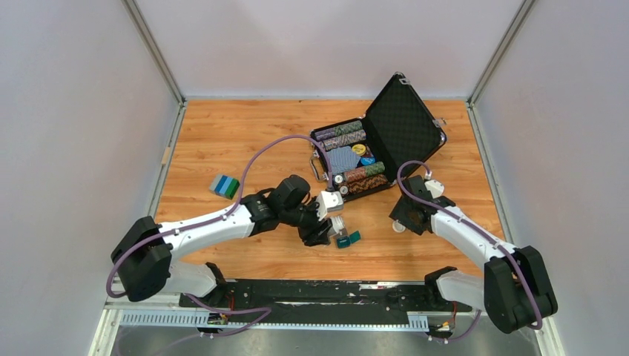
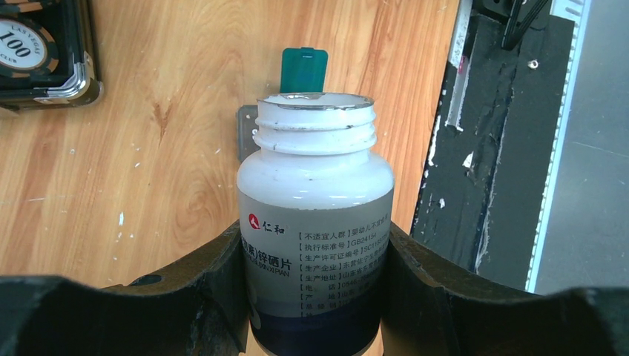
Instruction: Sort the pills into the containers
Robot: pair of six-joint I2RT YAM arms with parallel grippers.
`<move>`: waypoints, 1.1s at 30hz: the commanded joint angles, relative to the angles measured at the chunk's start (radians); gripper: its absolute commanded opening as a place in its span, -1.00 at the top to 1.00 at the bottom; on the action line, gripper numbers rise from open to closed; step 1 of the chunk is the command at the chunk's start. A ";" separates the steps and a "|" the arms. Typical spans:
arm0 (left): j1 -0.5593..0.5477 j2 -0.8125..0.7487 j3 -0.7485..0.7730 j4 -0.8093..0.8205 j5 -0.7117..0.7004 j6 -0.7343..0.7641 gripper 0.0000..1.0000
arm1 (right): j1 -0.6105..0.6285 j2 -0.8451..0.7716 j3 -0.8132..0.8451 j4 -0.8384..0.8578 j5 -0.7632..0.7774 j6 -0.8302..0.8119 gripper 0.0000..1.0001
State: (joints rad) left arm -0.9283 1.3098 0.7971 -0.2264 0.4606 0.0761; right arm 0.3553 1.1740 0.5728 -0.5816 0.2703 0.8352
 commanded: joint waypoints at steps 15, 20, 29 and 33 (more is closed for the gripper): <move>-0.037 0.086 0.011 -0.010 -0.073 -0.025 1.00 | 0.004 -0.098 0.068 -0.032 -0.046 -0.034 -0.24; -0.070 0.127 0.032 -0.034 -0.148 -0.020 1.00 | 0.004 -0.136 0.071 -0.043 -0.048 -0.045 -0.24; -0.157 0.207 0.096 -0.111 -0.321 0.039 1.00 | 0.004 -0.160 0.054 -0.048 -0.046 -0.052 -0.25; -0.187 0.235 0.143 -0.156 -0.371 0.056 1.00 | 0.003 -0.173 0.045 -0.048 -0.044 -0.053 -0.25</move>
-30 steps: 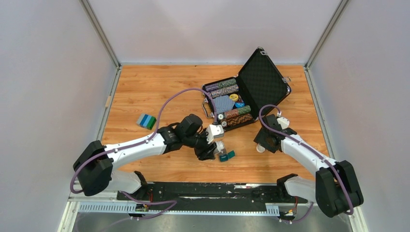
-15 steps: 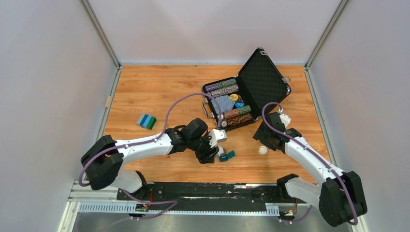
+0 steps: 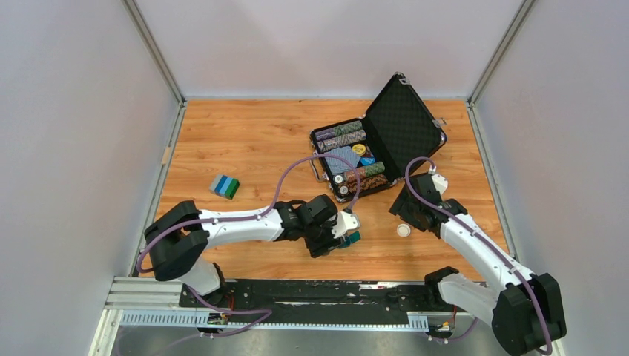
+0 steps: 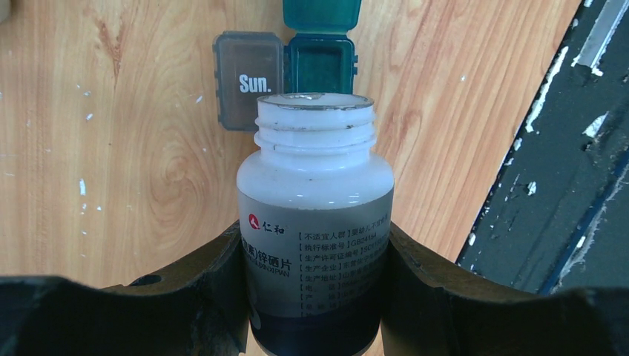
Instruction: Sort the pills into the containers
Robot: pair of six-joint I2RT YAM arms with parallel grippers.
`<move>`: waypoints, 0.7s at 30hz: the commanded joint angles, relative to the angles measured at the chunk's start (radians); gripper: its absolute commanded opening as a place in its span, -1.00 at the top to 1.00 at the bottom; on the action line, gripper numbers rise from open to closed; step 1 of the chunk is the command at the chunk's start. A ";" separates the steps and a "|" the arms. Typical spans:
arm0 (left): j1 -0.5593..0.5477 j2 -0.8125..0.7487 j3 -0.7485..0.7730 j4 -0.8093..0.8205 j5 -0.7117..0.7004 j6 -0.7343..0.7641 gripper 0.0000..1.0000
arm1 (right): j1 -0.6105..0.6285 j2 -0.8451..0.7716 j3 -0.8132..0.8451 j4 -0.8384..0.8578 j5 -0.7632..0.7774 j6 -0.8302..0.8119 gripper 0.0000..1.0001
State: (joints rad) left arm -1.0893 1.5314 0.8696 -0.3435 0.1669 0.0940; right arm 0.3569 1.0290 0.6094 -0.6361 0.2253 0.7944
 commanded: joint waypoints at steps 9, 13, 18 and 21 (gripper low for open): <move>-0.090 0.094 0.148 -0.120 -0.209 0.046 1.00 | 0.001 -0.045 0.001 0.004 0.000 -0.008 -0.26; -0.108 0.107 0.179 -0.157 -0.293 0.051 1.00 | 0.001 -0.063 -0.003 0.004 -0.012 -0.006 -0.26; -0.117 0.112 0.204 -0.196 -0.312 0.062 1.00 | 0.001 -0.075 -0.012 0.004 -0.010 -0.003 -0.27; -0.125 0.124 0.216 -0.216 -0.323 0.069 1.00 | 0.001 -0.078 -0.016 0.003 -0.012 0.002 -0.27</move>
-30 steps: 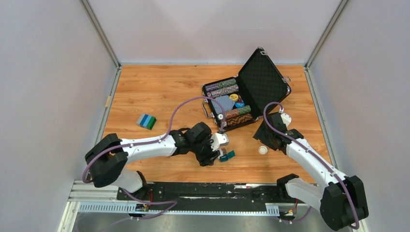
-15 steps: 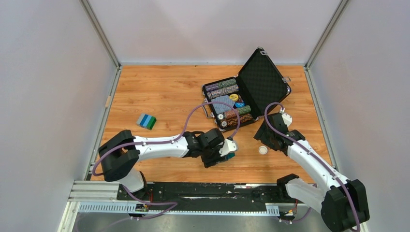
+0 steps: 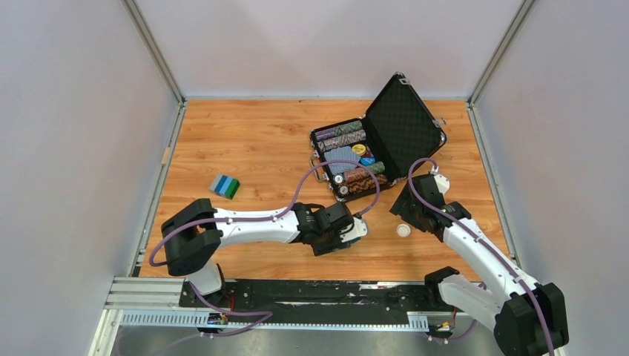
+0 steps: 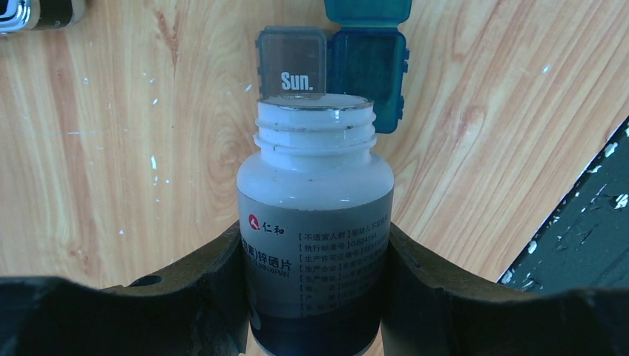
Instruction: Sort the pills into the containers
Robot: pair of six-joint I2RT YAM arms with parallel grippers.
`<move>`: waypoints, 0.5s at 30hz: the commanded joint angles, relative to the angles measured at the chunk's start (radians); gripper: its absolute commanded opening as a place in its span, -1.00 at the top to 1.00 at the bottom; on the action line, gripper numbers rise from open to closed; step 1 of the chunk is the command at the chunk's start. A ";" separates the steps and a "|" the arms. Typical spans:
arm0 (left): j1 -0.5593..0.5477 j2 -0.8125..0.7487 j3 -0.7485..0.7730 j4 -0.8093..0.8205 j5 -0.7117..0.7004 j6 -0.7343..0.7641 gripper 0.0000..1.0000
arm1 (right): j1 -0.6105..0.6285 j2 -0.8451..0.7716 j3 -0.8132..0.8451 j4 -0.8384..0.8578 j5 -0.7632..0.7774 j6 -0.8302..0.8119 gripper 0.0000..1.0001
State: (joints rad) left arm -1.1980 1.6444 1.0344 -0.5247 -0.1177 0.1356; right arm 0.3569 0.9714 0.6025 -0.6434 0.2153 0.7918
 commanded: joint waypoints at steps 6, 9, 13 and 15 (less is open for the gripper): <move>-0.033 0.019 0.069 -0.069 -0.052 0.030 1.00 | 0.002 -0.023 -0.013 0.009 -0.003 0.007 -0.27; -0.040 0.023 0.082 -0.078 -0.048 0.033 1.00 | 0.001 -0.023 -0.015 0.009 -0.002 0.008 -0.27; -0.049 0.042 0.112 -0.114 -0.055 0.033 1.00 | 0.002 -0.027 -0.017 0.010 -0.002 0.008 -0.27; -0.053 0.052 0.127 -0.131 -0.056 0.034 1.00 | 0.001 -0.030 -0.019 0.009 -0.001 0.008 -0.27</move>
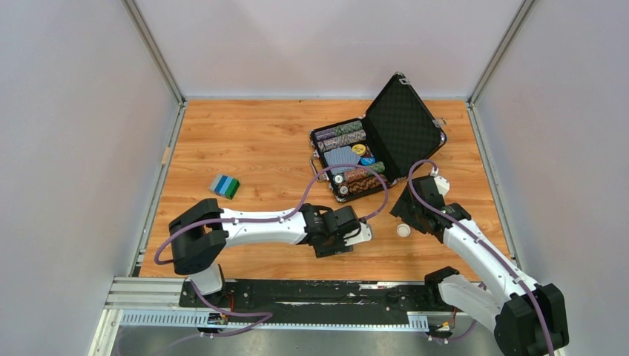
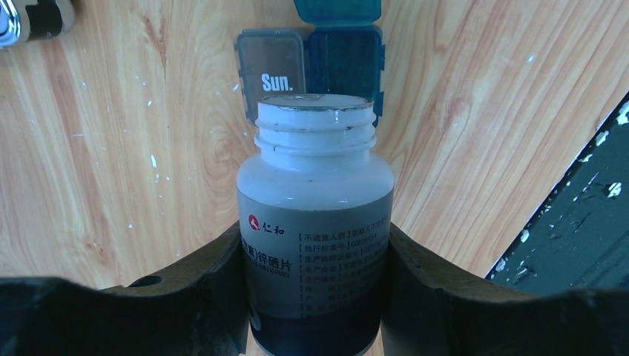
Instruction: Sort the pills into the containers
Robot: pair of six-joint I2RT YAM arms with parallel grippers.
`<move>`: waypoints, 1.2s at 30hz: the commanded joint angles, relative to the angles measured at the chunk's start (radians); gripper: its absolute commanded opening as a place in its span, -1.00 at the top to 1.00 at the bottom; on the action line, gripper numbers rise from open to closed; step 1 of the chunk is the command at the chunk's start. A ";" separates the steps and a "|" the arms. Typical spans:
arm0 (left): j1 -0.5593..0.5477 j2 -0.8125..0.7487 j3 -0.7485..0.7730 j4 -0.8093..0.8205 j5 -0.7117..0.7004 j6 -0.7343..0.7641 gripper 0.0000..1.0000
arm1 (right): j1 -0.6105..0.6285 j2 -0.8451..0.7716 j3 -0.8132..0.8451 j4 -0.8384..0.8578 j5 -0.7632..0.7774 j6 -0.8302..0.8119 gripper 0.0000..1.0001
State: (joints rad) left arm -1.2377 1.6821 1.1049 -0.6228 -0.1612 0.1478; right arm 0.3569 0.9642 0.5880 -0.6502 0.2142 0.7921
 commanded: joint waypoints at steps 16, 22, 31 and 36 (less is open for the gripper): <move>-0.037 0.076 0.126 -0.100 -0.062 0.027 1.00 | -0.002 -0.033 -0.014 0.015 0.015 0.012 -0.26; -0.037 0.081 0.138 -0.112 -0.070 0.029 1.00 | -0.002 -0.030 -0.013 0.014 0.015 0.010 -0.26; -0.048 0.118 0.172 -0.155 -0.097 0.019 1.00 | -0.009 -0.040 -0.020 0.015 0.011 0.013 -0.26; -0.050 0.135 0.189 -0.180 -0.111 0.012 1.00 | -0.012 -0.041 -0.021 0.015 0.011 0.013 -0.26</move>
State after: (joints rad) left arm -1.2793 1.8015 1.2404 -0.7704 -0.2497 0.1623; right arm 0.3500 0.9421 0.5701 -0.6510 0.2150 0.7948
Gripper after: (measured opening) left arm 0.602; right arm 0.633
